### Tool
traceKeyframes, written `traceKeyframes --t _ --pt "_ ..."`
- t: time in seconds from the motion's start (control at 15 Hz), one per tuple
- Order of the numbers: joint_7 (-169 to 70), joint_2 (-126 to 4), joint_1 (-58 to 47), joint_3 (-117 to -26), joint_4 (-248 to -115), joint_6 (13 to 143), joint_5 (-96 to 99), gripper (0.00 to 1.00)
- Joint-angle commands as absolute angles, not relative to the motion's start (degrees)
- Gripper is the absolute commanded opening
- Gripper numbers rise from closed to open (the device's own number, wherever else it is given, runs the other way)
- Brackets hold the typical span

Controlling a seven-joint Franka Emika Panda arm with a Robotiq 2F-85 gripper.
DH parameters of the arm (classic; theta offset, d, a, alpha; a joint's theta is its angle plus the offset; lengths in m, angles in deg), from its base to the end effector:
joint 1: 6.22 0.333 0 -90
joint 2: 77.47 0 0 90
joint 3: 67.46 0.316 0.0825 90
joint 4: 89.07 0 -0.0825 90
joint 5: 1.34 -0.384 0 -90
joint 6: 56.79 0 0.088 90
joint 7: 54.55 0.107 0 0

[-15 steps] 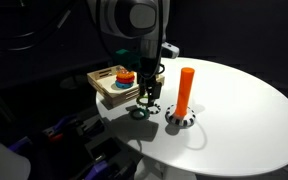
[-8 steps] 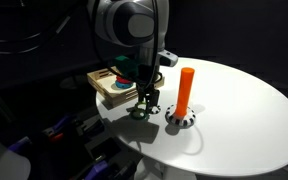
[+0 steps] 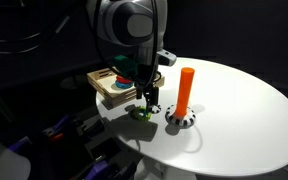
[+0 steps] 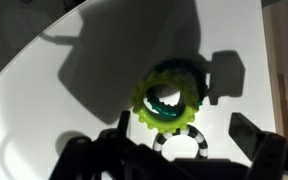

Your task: Remove the light green ring from the box

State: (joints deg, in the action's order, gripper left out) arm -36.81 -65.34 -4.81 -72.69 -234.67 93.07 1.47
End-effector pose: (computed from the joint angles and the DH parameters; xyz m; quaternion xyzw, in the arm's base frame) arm 0.4405 -0.0303 0.1828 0.9838 -0.1646 -0.0654 0.0286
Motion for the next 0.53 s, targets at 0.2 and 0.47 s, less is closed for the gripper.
traceKeyframes --t 0.2,0.47 --pt "-47.76 -72.47 -6.28 -68.69 -233.57 82.68 -6.65 1.00" --pt "-52.51 -76.89 -5.92 -68.44 -230.80 71.48 -8.61 1.00"
